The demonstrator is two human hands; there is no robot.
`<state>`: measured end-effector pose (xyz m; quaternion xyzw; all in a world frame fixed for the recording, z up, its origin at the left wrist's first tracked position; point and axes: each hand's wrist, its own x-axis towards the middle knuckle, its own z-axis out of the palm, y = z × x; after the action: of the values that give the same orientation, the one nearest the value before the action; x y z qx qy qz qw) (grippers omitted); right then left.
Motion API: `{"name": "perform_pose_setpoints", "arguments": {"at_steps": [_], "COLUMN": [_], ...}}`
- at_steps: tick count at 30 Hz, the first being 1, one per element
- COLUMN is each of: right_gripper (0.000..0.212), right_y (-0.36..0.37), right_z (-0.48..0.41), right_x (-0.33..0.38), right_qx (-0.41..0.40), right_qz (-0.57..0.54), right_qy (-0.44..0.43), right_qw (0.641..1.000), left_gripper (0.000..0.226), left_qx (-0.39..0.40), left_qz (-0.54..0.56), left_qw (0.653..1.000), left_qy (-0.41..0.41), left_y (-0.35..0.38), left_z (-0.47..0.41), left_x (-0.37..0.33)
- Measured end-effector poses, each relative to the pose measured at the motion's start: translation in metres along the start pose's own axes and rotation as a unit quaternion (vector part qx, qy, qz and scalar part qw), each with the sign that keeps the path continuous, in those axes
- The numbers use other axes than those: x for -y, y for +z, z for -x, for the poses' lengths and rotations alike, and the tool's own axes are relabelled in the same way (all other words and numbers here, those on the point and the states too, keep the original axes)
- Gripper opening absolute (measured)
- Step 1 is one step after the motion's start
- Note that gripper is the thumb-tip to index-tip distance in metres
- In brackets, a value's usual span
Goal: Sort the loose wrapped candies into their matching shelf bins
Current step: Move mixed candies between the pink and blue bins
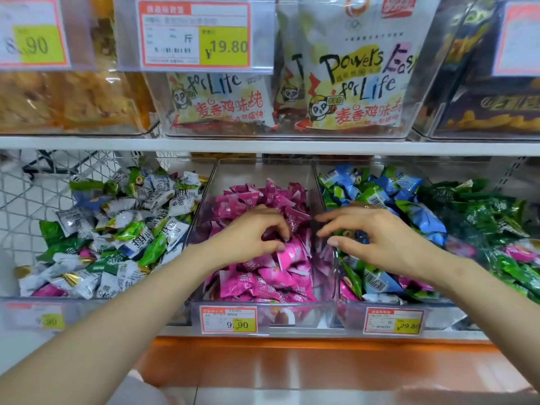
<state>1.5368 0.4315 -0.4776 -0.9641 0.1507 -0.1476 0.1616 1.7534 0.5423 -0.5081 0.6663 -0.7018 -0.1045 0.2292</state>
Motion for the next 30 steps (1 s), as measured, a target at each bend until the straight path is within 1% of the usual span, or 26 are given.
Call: {"name": "perform_pose_setpoints", "arguments": {"at_steps": [4,6,9,10,12,14,17,19,21,23,26,30], "right_gripper": [0.020,0.022,0.032,0.032,0.032,0.036,0.058,0.070,0.074,0.071,0.059,0.040], "right_y": [0.001,0.004,0.009,0.012,0.022,0.038,0.062,0.077,0.088,0.093,0.086,0.070], "right_z": [0.000,-0.001,-0.008,-0.013,-0.030,-0.051,-0.078,-0.089,-0.095,-0.099,-0.105,-0.104], "right_x": [0.000,0.003,0.014,0.018,0.030,0.045,0.066,0.071,0.071,0.067,0.056,0.034], "right_qx": [-0.008,-0.020,-0.030,-0.017,0.033,0.106,0.229,0.266,0.261,0.245,0.233,0.229], "right_qz": [0.015,0.034,0.057,0.052,0.057,0.090,0.171,0.236,0.277,0.272,0.271,0.248], "right_qy": [-0.009,-0.028,-0.091,-0.117,-0.179,-0.248,-0.322,-0.367,-0.405,-0.424,-0.423,-0.387], "right_qw": [1.000,0.999,0.994,0.992,0.982,0.959,0.903,0.860,0.832,0.828,0.833,0.858], "left_gripper": [0.014,0.013,0.012,0.013,0.017,0.027,0.042,0.044,0.046,0.045,0.041,0.038], "left_qx": [-0.032,-0.062,-0.114,-0.130,-0.144,-0.127,-0.086,-0.064,-0.049,-0.046,-0.048,-0.054], "left_qz": [0.090,0.091,0.027,-0.013,-0.118,-0.207,-0.270,-0.275,-0.267,-0.262,-0.251,-0.226], "left_qw": [0.995,0.994,0.992,0.990,0.982,0.970,0.958,0.958,0.962,0.963,0.966,0.972], "left_qy": [-0.015,-0.024,-0.041,-0.045,-0.042,-0.032,-0.043,-0.045,-0.044,-0.037,-0.030,-0.030], "left_y": [-0.019,-0.033,-0.050,-0.053,-0.054,-0.051,-0.050,-0.051,-0.053,-0.052,-0.052,-0.050], "left_z": [0.015,0.026,0.048,0.056,0.070,0.080,0.090,0.095,0.098,0.099,0.099,0.100], "left_x": [-0.020,-0.025,-0.019,-0.015,-0.003,0.011,0.025,0.031,0.034,0.036,0.038,0.039]}}
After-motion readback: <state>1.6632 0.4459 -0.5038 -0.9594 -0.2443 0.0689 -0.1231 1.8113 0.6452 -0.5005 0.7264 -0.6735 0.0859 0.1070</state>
